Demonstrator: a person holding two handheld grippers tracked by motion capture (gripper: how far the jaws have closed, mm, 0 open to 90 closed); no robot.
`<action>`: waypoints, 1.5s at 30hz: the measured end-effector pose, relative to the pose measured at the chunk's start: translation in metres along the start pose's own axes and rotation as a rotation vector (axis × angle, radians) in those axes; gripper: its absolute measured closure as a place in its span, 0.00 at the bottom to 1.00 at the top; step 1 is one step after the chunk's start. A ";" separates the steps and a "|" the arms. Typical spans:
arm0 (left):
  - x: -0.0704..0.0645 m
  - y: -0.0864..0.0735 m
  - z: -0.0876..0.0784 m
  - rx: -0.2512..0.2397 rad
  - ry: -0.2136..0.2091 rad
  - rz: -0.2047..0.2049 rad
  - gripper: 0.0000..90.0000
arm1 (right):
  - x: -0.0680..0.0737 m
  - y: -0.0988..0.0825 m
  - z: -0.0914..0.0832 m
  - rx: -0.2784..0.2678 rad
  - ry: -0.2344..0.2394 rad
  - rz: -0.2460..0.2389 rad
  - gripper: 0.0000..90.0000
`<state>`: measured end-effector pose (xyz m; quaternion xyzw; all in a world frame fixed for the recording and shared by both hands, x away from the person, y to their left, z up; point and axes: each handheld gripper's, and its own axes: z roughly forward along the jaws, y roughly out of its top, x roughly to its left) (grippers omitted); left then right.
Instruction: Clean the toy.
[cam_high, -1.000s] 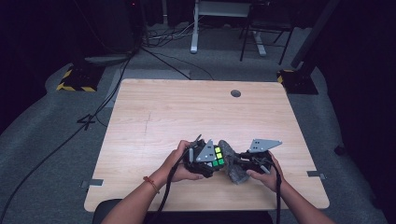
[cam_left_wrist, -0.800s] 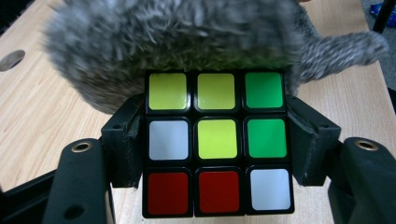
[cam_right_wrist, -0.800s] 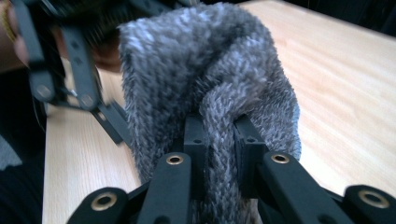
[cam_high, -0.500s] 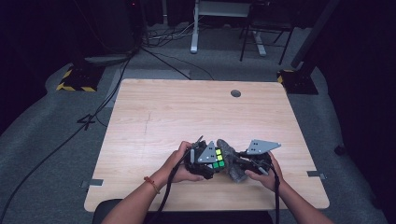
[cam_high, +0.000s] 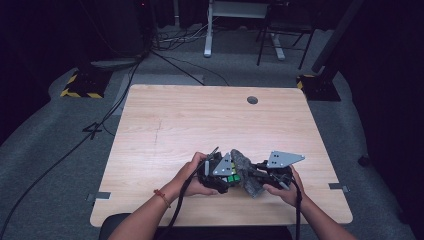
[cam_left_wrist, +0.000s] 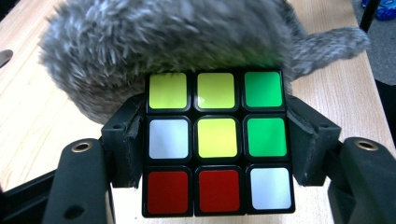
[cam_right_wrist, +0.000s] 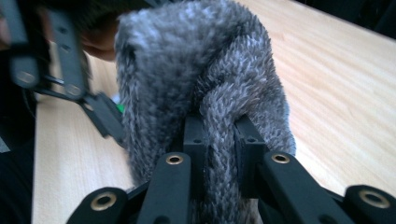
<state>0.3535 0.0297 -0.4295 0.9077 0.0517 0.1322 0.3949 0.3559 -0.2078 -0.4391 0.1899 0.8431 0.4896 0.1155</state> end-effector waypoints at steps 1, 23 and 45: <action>0.000 0.000 0.000 0.000 -0.001 0.001 0.37 | -0.002 -0.003 0.003 0.023 -0.006 0.003 0.88; 0.001 0.000 -0.004 -0.002 0.022 0.002 0.37 | -0.002 -0.006 0.002 0.024 0.021 0.013 0.87; 0.011 -0.015 0.008 0.129 0.036 -0.050 0.37 | -0.023 -0.023 0.009 0.189 -0.065 0.024 0.85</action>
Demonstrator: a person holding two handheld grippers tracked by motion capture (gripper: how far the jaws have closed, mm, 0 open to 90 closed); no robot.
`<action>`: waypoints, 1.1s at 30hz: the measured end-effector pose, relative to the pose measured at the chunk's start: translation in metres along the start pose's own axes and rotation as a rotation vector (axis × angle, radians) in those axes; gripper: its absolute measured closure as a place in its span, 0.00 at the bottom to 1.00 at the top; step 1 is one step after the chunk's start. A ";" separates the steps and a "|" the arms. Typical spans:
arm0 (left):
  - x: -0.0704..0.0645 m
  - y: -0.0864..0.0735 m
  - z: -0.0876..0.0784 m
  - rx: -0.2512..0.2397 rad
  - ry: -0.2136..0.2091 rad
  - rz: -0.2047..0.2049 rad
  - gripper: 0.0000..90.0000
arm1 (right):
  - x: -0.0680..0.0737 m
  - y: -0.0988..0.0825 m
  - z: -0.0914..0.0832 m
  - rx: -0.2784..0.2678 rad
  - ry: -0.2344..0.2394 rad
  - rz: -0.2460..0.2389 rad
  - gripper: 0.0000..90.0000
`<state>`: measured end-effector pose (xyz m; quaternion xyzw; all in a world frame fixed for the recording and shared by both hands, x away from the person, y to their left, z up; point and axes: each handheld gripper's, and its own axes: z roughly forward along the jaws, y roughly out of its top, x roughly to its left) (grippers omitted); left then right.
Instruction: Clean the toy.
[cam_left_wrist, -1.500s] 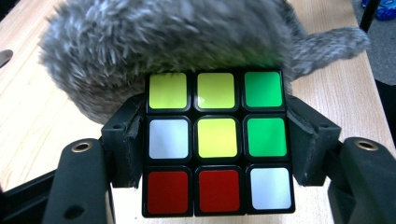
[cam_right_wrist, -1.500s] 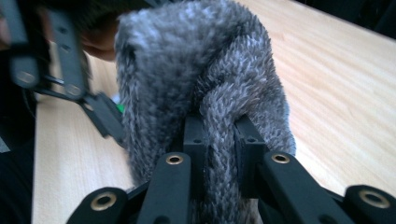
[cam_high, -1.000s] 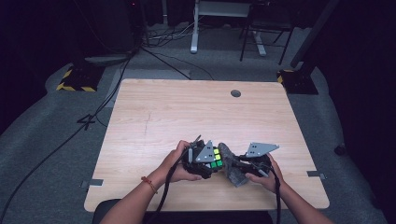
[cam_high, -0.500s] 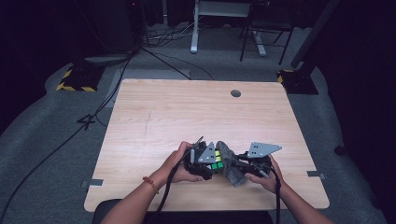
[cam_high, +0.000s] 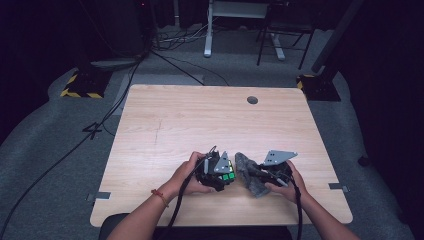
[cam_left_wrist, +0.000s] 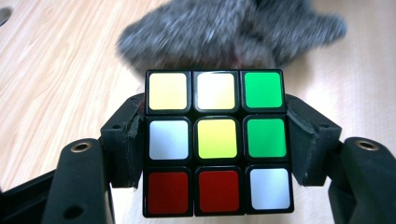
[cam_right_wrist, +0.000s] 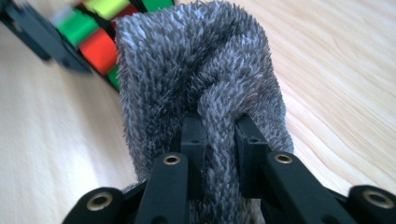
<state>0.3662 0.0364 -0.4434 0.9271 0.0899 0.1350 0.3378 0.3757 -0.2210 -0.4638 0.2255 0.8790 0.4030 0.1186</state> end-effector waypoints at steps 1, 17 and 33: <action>0.001 -0.002 0.000 0.000 -0.007 -0.012 0.37 | -0.004 -0.002 -0.001 0.009 0.006 0.011 0.84; 0.009 -0.014 0.014 0.032 -0.091 -0.104 0.36 | -0.022 -0.017 0.003 0.105 -0.009 0.041 0.74; 0.003 -0.022 0.006 0.037 -0.116 -0.080 0.26 | -0.024 -0.011 -0.014 0.061 -0.018 0.052 0.42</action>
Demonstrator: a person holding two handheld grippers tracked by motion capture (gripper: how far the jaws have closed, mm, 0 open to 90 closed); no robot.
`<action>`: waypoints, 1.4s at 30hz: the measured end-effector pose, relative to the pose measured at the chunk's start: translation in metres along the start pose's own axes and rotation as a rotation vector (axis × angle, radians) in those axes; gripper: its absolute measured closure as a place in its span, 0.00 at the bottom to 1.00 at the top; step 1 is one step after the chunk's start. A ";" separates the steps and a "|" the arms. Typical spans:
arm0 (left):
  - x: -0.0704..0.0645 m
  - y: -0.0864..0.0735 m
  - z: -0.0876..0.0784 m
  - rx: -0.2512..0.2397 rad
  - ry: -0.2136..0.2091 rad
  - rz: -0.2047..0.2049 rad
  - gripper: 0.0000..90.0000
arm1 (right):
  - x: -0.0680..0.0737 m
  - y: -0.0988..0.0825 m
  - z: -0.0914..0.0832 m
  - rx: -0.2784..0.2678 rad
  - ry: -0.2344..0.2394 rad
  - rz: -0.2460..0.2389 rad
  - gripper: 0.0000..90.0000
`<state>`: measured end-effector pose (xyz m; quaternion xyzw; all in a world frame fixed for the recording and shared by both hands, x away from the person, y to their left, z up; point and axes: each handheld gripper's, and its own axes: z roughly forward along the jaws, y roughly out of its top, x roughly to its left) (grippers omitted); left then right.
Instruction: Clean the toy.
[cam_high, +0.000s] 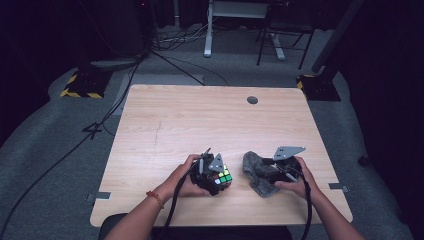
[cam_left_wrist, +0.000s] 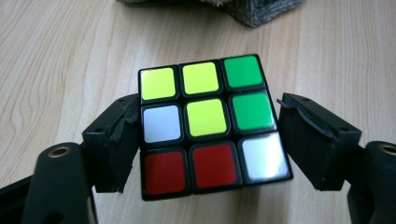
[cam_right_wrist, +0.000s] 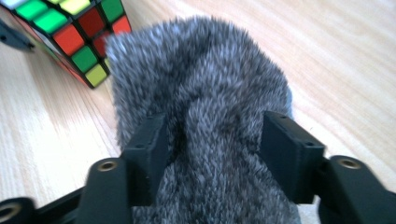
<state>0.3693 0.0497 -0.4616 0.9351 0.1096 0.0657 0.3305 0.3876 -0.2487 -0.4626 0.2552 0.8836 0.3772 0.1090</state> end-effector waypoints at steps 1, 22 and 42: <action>0.000 -0.001 -0.001 0.003 0.001 0.001 0.26 | 0.001 0.001 -0.002 -0.009 -0.001 0.003 0.40; -0.013 -0.028 -0.021 0.029 -0.012 -0.060 0.29 | 0.040 0.018 0.000 -0.069 0.052 -0.082 0.39; -0.008 -0.036 -0.016 0.055 0.018 -0.081 0.18 | 0.053 0.023 0.038 -0.027 0.051 -0.115 0.42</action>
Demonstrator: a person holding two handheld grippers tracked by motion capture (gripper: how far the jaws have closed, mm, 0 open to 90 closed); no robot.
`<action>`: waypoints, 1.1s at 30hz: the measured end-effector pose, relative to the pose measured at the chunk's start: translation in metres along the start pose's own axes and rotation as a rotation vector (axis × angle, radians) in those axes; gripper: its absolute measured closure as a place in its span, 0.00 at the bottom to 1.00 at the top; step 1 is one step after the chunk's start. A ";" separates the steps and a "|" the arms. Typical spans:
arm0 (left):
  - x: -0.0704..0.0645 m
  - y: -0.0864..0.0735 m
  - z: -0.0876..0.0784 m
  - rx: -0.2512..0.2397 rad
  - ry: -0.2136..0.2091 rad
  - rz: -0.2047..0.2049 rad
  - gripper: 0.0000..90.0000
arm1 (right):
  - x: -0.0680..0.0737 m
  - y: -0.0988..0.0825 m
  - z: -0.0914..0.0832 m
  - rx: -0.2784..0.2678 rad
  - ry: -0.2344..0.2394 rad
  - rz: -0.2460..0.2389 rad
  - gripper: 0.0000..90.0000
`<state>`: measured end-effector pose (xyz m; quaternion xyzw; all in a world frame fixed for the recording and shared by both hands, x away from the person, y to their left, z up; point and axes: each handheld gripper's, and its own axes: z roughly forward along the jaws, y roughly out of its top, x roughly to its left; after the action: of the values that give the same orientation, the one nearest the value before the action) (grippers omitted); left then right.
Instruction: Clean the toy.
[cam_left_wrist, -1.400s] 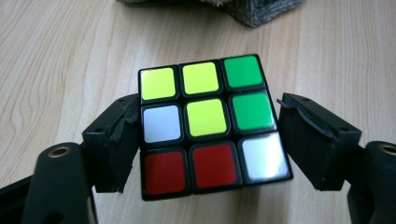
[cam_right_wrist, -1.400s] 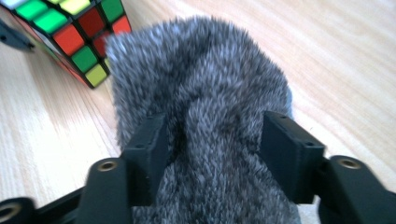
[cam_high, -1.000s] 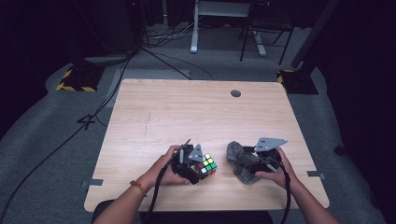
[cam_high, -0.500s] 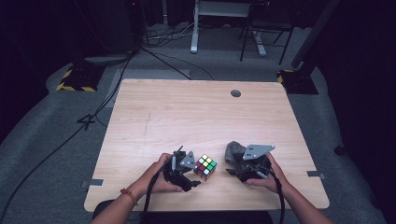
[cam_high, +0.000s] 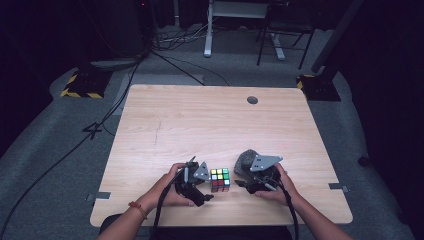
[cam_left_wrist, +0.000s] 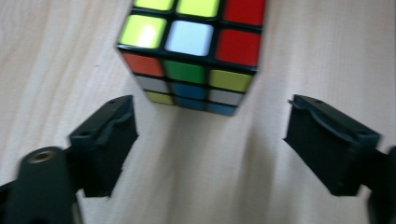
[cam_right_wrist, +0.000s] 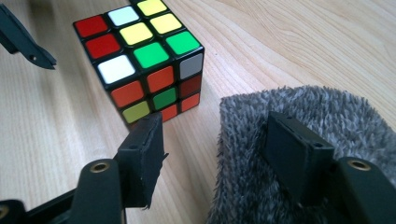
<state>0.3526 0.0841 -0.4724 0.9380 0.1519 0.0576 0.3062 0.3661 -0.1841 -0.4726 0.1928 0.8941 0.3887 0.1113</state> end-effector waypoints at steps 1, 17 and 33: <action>0.002 0.001 0.002 -0.001 0.000 -0.006 0.18 | 0.000 0.000 0.002 0.008 -0.001 -0.001 0.42; 0.013 0.026 0.029 0.003 -0.080 0.112 0.30 | 0.001 0.010 0.017 -0.003 0.021 -0.042 0.42; 0.000 0.038 0.026 -0.040 -0.063 0.195 0.37 | 0.008 0.019 0.003 -0.082 0.024 -0.062 0.45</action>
<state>0.3672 0.0405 -0.4705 0.9434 0.0490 0.0607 0.3225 0.3649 -0.1665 -0.4612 0.1555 0.8841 0.4238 0.1205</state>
